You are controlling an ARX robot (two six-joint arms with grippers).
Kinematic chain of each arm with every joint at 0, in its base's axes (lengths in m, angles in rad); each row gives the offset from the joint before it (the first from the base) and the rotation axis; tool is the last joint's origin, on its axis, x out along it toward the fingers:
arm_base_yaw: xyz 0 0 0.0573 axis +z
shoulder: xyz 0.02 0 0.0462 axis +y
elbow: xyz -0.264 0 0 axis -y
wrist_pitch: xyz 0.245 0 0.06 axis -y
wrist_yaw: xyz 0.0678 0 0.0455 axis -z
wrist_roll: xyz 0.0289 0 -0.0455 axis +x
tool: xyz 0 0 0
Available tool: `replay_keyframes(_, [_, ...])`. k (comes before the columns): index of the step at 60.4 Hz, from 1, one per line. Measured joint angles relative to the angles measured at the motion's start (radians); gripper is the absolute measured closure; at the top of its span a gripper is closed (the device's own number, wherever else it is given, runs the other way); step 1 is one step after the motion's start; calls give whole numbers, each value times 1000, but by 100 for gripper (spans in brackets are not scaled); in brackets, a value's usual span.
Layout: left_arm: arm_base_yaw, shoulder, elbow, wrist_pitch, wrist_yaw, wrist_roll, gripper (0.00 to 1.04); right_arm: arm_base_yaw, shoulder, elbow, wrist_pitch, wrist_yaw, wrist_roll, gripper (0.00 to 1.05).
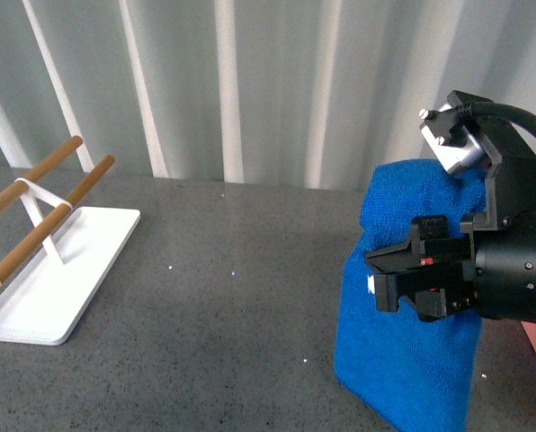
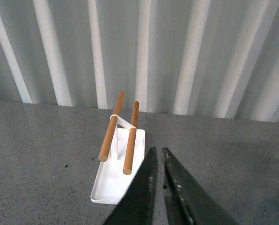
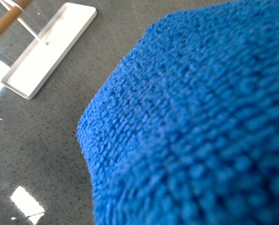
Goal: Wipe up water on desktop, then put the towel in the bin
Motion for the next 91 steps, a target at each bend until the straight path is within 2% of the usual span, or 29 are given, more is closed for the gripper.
replay_keyframes(11, [0, 0, 0, 0, 0, 0, 65, -19, 164, 94, -80, 18, -76, 98])
replay_keyframes(23, [0, 0, 0, 0, 0, 0, 33, -33, 367, 247, -271, 108, -232, 98])
replay_keyframes(35, [0, 0, 0, 0, 0, 1, 5, -42, 501, 444, -383, 167, -313, 98])
replay_keyframes(52, [0, 0, 0, 0, 0, 2, 7, -8, 648, 740, -526, 174, -333, 98])
replay_keyframes(62, [0, 0, 0, 0, 0, 2, 7, 52, 730, 901, -553, 173, -315, 98])
replay_keyframes(66, [0, 0, 0, 0, 0, 2, 7, 85, 749, 935, -556, 143, -299, 98])
replay_keyframes(80, [0, 0, 0, 0, 0, 3, 7, 188, 722, 873, -525, 48, -265, 98])
replay_keyframes(91, [0, 0, 0, 0, 0, 3, 7, 215, 641, 729, -485, -9, -238, 98])
